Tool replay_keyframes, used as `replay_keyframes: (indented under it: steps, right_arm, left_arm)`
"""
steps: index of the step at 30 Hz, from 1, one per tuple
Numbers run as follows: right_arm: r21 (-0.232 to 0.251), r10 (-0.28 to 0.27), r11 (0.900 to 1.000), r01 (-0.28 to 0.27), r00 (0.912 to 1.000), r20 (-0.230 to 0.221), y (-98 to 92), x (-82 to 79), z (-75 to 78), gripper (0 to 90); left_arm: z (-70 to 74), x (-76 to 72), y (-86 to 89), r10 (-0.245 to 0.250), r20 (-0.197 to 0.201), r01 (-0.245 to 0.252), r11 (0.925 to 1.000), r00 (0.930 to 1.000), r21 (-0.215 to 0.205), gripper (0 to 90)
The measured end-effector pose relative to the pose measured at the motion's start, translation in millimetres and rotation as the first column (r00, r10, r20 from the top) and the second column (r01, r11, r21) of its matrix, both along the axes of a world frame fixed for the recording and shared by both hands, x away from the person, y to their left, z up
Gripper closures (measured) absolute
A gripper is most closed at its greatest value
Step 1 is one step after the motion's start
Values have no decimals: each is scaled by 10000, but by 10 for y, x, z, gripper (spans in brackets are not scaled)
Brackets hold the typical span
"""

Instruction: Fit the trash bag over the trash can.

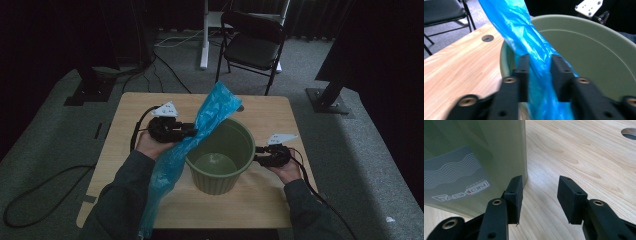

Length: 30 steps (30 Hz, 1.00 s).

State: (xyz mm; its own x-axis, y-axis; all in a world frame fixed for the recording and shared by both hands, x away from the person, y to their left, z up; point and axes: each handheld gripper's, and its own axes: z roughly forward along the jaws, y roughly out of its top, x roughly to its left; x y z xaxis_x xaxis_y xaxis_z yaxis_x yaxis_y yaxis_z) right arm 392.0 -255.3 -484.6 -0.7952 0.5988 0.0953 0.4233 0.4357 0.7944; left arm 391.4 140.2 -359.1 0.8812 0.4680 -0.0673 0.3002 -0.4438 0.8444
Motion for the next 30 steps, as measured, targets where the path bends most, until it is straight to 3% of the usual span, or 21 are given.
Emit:
replay_keyframes:
  steps: [2, 4, 18, 20, 30]
  right_arm:
    - [6, -3, 10000, 3, 10000, -2, 0, 1, -2, 548]
    - [13, 1, 10000, -1, 10000, -3, -3, 0, -3, 549]
    - [-7, -24, 10000, 24, 10000, -44, 0, 0, -9, 549]
    - [-19, -8, 10000, 7, 10000, -44, 0, 0, -9, 549]
    - [-27, 4, 10000, -4, 10000, -2, 4, 0, -6, 549]
  left_arm:
    - [-1, -7, -1, -52, 2, 52, 9999, 10000, 89, 846]
    - [9, -26, 16, -220, 19, 220, 9997, 9998, 56, 880]
    - [70, -300, 189, -1161, 154, 1157, 9929, 9931, 258, 886]
    - [77, -403, 253, -1462, 115, 1455, 9884, 9892, 433, 886]
    - [116, -588, 296, -2140, 42, 2130, 9740, 9768, 767, 885]
